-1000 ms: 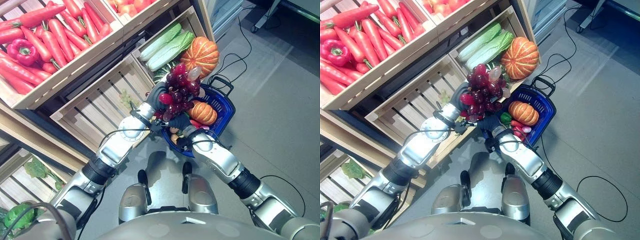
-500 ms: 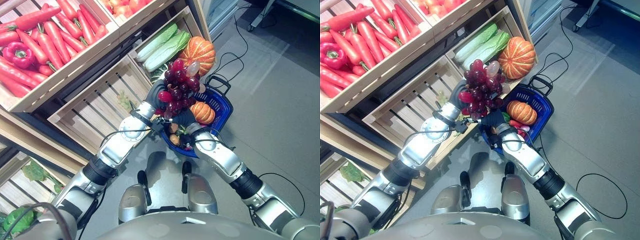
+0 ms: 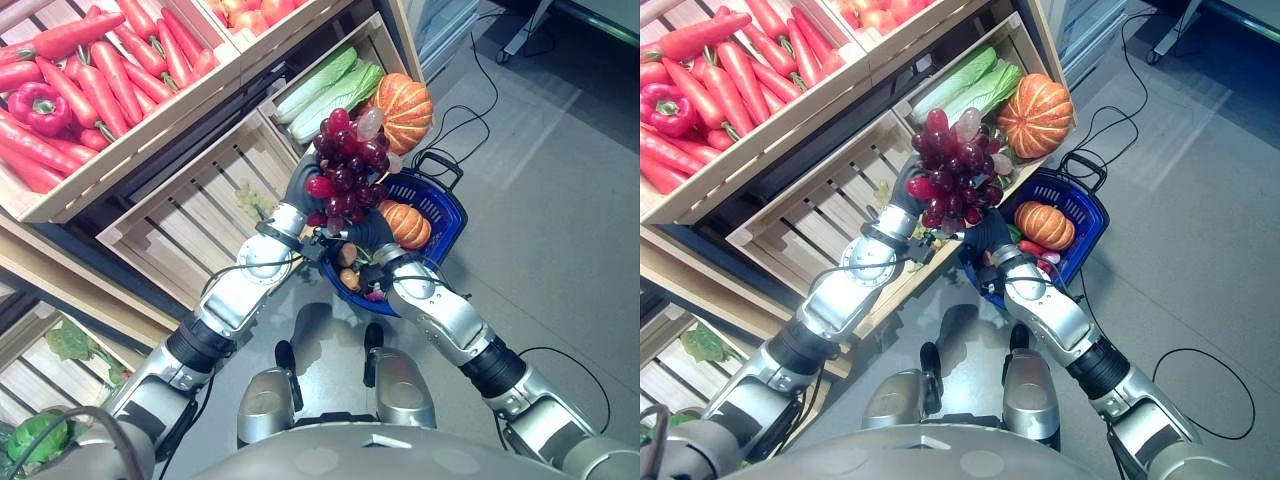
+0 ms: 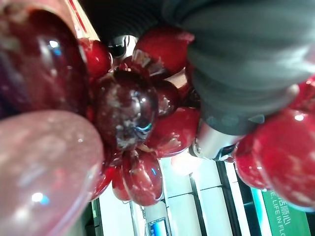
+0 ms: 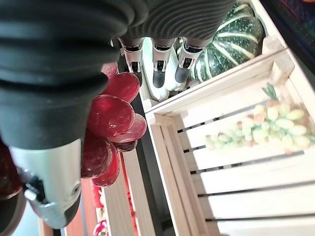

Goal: Pick up fruits and vegetables into the basket

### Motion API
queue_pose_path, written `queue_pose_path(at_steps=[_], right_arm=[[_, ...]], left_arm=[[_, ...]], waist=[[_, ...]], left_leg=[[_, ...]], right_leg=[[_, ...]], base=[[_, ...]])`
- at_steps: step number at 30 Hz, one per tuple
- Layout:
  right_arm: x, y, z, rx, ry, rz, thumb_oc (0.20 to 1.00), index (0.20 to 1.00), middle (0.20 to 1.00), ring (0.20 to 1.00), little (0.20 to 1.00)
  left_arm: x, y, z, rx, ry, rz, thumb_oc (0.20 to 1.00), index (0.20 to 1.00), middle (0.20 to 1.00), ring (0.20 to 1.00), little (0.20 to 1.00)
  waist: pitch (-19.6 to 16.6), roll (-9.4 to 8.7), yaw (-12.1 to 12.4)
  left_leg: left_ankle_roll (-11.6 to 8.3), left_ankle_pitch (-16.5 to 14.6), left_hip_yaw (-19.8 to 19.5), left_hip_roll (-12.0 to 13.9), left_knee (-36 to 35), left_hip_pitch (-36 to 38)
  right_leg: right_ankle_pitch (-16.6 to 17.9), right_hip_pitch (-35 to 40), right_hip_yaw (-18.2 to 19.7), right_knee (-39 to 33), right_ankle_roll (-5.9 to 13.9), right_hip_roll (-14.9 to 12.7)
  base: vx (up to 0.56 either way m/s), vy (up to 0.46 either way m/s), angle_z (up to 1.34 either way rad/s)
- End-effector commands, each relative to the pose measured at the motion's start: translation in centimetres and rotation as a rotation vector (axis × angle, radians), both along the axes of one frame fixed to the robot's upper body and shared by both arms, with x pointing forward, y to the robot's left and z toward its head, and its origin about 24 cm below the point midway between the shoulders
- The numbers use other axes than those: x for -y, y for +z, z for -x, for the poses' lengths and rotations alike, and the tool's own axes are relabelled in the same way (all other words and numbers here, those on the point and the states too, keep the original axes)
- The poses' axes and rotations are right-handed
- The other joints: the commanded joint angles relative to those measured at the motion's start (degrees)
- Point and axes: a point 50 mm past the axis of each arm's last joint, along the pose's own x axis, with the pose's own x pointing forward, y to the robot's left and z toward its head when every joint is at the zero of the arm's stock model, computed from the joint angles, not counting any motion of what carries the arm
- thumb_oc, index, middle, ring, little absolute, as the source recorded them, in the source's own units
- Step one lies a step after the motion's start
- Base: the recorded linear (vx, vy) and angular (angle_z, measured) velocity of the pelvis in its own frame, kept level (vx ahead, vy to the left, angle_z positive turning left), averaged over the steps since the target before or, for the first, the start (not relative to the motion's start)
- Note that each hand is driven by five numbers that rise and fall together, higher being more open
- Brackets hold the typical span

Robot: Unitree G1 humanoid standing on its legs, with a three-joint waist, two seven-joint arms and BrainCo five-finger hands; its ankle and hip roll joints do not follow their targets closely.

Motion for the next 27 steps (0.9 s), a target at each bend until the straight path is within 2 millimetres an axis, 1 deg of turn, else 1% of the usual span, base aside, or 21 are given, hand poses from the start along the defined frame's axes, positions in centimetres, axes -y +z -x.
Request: queue_pose_path(at_steps=[1, 6, 7, 8, 9, 10, 18, 27], right_arm=[[-2.0, 4.4, 1.5, 0.16, 0.109, -0.248, 1.0, 1.0, 1.0, 1.0, 1.0], [-2.3, 5.6, 1.8, 0.217, 0.13, -0.296, 1.0, 1.0, 1.0, 1.0, 1.0], [-2.3, 5.8, 1.8, 0.231, 0.127, -0.302, 0.953, 0.953, 0.953, 0.953, 0.953], [-2.3, 5.9, 1.8, 0.241, 0.125, -0.305, 0.768, 0.768, 0.768, 0.768, 0.768], [-2.3, 6.1, 1.9, 0.25, 0.124, -0.31, 0.423, 0.423, 0.423, 0.423, 0.423], [-2.3, 6.3, 1.9, 0.258, 0.122, -0.314, 0.2, 0.2, 0.2, 0.2, 0.2], [-1.9, 8.1, 1.9, 0.374, 0.072, -0.339, 0.2, 0.2, 0.2, 0.2, 0.2], [-1.7, 9.2, 2.1, 0.454, 0.047, -0.333, 0.2, 0.2, 0.2, 0.2, 0.2]], left_arm=[[1.4, 3.1, 2.7, 0.133, -0.149, 0.145, 0.2, 0.2, 0.2, 0.2, 0.2], [1.7, 2.6, 2.5, 0.075, -0.157, 0.153, 0.2, 0.2, 0.2, 0.2, 0.2], [1.7, 2.5, 2.4, 0.062, -0.156, 0.157, 0.2, 0.2, 0.2, 0.2, 0.2], [1.7, 2.3, 2.4, 0.047, -0.159, 0.163, 0.2, 0.2, 0.2, 0.2, 0.2], [1.7, 2.2, 2.3, 0.028, -0.162, 0.17, 0.2, 0.2, 0.2, 0.2, 0.2], [1.7, 2.1, 2.3, 0.015, -0.161, 0.179, 0.2, 0.2, 0.2, 0.2, 0.2], [1.9, 1.3, 2.2, -0.063, -0.165, 0.205, 0.2, 0.2, 0.2, 0.2, 0.2], [1.9, 1.0, 2.1, -0.091, -0.15, 0.206, 0.2, 0.2, 0.2, 0.2, 0.2]], waist=[[-1.9, -1.5, 0.8], [-2.0, -1.59, 1.1], [-2.0, -1.58, 1.1], [-2.0, -1.58, 1.2], [-2.0, -1.57, 1.2], [-2.0, -1.57, 1.3], [-2.0, -1.64, 1.7], [-2.0, -1.72, 1.8]], left_leg=[[2.95, -6.3, 0.0, -0.1, 4.9, -1.5], [2.99, -6.3, -0.1, 0.0, 4.9, -1.5], [3.0, -6.3, -0.1, 0.0, 4.9, -1.4], [3.0, -6.3, -0.1, 0.0, 4.8, -1.4], [3.01, -6.3, -0.1, 0.0, 4.9, -1.4], [3.0, -6.3, -0.2, 0.0, 4.9, -1.5], [3.07, -6.4, -0.5, -0.1, 4.9, -1.5], [3.1, -6.6, -0.4, 0.0, 5.0, -1.5]], right_leg=[[-3.9, 4.5, -0.2, 0.0, 5.69, -4.0], [-3.9, 4.8, -0.4, -0.2, 5.72, -4.0], [-3.9, 4.8, -0.3, -0.3, 5.76, -4.0], [-3.9, 4.8, -0.4, -0.3, 5.77, -4.0], [-3.9, 4.9, -0.4, -0.3, 5.75, -4.0], [-3.8, 4.9, -0.5, -0.4, 5.72, -4.0], [-3.8, 5.0, -0.4, -0.6, 5.66, -4.0], [-3.8, 5.1, -0.4, -0.8, 5.66, -4.0]], base=[[0.0, 0.0, 0.0], [0.0, -0.006, 0.03], [0.01, -0.004, 0.05], [0.01, -0.004, 0.04], [0.0, 0.0, 0.0], [0.0, 0.0, 0.0], [0.0, 0.0, 0.0], [0.0, 0.0, 0.0]])
